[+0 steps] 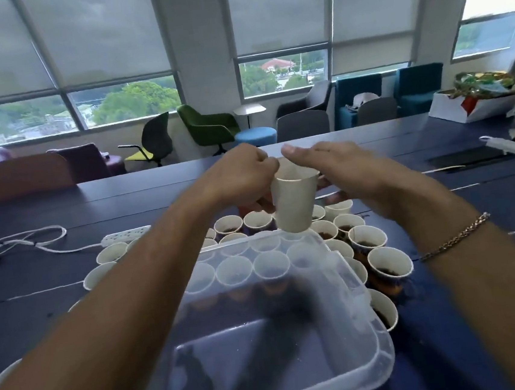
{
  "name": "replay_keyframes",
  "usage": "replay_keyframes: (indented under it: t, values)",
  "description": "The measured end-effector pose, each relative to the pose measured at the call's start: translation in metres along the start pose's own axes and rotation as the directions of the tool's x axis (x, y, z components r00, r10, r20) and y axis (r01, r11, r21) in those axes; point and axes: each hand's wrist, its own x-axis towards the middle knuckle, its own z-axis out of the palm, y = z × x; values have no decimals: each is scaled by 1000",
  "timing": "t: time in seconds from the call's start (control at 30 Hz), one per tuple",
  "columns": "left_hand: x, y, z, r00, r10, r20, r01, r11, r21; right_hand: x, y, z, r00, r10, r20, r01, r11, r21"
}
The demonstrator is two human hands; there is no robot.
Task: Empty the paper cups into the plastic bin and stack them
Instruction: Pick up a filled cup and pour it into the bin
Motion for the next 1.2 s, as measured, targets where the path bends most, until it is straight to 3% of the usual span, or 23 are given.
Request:
replay_keyframes:
  t: [0.23,0.47,0.57,0.67,0.87,1.2]
  values:
    - [-55,-25,-10,992,-116,-43,113,992,-64,-14,30,60,955,-95,281,52,987,155]
    - [-96,-42,-1,984,-116,-136,104,990,-93,-40,38,101,980,-184,71,158,949,273]
    - [-106,-55,0,979,-80,-189,66,995,-80,-48,41,105,984,-177,21,168,962,214]
    - [-107,-82,-1,956,-80,-283,120,985,127,-55,42,104,979,-201,-19,201,964,176]
    - [-111,-131,4,970,-156,-189,216,905,366,-60,43,104,966,-252,-47,254,967,26]
    - [-108,-145,1,972,-176,-153,224,888,401,-48,56,106,958,-288,-7,282,941,-185]
